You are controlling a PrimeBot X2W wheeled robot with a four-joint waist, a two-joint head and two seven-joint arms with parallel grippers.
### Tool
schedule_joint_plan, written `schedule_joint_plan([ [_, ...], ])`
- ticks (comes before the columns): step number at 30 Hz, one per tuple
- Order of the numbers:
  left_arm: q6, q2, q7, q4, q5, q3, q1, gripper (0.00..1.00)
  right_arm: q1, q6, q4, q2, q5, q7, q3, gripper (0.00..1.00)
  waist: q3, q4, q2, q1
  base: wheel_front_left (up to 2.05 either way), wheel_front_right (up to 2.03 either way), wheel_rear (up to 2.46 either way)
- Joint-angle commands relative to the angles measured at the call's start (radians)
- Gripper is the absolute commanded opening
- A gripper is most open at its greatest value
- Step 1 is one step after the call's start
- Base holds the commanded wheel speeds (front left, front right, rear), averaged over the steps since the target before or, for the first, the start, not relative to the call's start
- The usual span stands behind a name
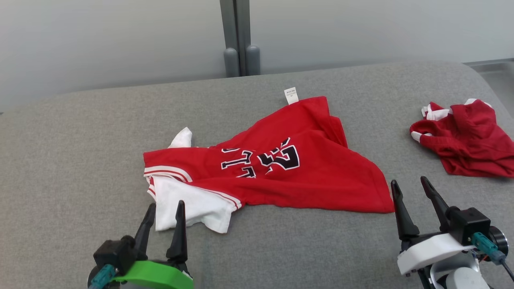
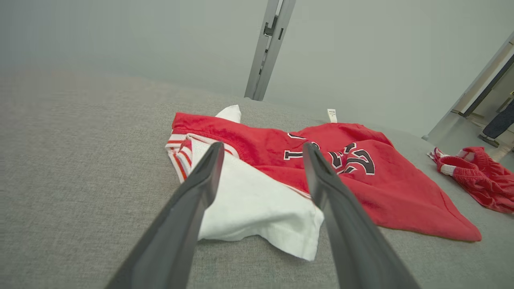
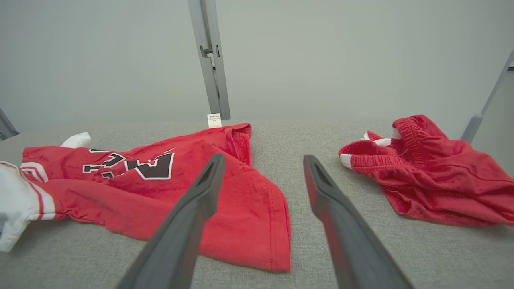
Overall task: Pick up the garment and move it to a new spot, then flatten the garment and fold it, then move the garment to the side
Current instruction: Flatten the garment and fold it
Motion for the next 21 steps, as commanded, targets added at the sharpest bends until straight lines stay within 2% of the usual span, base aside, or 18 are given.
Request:
schedule_joint_plan([
  [1, -0.003, -0.004, -0.003, -0.005, 0.012, 0.010, 0.026, 1.00, 0.021, -0.001, 0.001, -0.003, 0.009, -0.004, -0.004, 1.00, -0.018, -0.003, -0.0001, 0.0000, 0.00, 0.00, 0.00],
  [8, -0.003, -0.011, -0.003, -0.021, 0.028, 0.057, 0.068, 1.00, 0.046, -0.001, 0.018, -0.003, 0.023, -0.004, 0.002, 1.00, -0.027, -0.010, -0.0001, 0.0000, 0.00, 0.00, 0.00],
  [21, -0.003, -0.014, -0.003, -0.009, 0.031, 0.066, 0.070, 1.00, 0.019, -0.001, 0.041, -0.003, 0.014, -0.004, 0.011, 1.00, -0.032, -0.006, -0.0001, 0.0000, 0.00, 0.00, 0.00],
])
